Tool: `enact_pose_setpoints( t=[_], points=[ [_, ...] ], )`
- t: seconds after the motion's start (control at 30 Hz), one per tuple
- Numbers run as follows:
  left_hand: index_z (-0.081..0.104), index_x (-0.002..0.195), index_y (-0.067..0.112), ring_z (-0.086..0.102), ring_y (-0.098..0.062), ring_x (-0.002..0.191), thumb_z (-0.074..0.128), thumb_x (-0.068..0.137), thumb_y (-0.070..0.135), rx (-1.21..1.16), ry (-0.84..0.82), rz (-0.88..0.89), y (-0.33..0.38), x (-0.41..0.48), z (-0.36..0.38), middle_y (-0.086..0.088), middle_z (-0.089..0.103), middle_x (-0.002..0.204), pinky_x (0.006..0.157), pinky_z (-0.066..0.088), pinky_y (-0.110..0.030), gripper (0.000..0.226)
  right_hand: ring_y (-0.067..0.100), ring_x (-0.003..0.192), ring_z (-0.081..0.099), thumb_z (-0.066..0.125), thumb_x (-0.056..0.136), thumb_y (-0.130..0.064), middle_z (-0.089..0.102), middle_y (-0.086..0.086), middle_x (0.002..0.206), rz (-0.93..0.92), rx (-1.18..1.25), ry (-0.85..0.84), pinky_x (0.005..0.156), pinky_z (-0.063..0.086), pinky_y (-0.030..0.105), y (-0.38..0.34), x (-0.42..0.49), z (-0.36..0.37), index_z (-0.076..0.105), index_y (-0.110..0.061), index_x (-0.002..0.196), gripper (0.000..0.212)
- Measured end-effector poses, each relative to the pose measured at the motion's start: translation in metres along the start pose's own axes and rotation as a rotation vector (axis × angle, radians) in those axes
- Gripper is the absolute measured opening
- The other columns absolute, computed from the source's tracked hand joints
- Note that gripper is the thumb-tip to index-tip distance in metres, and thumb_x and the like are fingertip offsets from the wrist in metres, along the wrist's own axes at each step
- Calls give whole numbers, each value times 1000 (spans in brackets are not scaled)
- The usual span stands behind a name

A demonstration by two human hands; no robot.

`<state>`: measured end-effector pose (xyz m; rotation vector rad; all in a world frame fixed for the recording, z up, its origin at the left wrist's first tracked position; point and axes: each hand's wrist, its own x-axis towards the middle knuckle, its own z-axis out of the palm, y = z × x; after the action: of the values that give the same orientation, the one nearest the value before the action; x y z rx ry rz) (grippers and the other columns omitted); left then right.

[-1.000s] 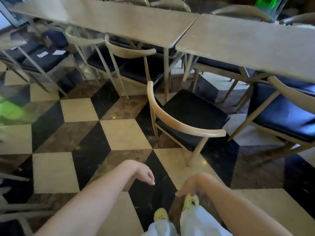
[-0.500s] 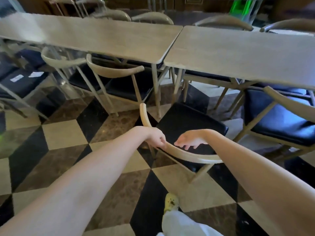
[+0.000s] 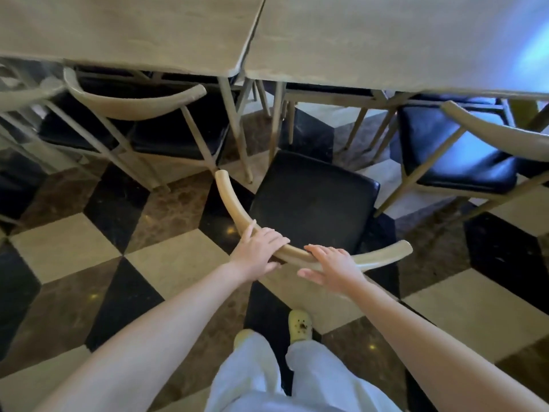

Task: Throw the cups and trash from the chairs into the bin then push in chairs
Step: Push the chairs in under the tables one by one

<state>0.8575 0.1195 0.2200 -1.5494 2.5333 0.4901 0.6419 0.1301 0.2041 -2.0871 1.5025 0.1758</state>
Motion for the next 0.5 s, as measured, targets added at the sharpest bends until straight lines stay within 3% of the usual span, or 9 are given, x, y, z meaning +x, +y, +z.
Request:
enact_pose_setpoints(
  t=[0.17, 0.3, 0.5],
  points=[
    [43, 137, 28, 42, -13, 128, 67, 83, 32, -33, -64, 204, -31, 13, -11, 8, 52, 134, 114, 20, -37, 59, 15, 120, 52, 44, 78, -76, 56, -9, 133, 42, -44, 51, 102, 36, 35, -4, 4, 5, 41, -32, 136, 74],
    [52, 130, 26, 55, -15, 118, 70, 83, 27, -40, -48, 251, -54, 26, -17, 5, 61, 126, 106, 37, -37, 51, 11, 114, 57, 57, 85, -55, 60, -12, 126, 63, -92, 156, 96, 39, 32, -7, 5, 11, 43, -34, 132, 53],
    [57, 124, 24, 60, -15, 108, 64, 87, 36, 101, -172, 307, -82, 46, -30, 3, 64, 120, 100, 42, -34, 40, 15, 109, 58, 59, 88, -45, 61, -7, 122, 93, -85, 91, 94, 41, 31, -8, 6, 3, 44, -30, 132, 48]
  ],
)
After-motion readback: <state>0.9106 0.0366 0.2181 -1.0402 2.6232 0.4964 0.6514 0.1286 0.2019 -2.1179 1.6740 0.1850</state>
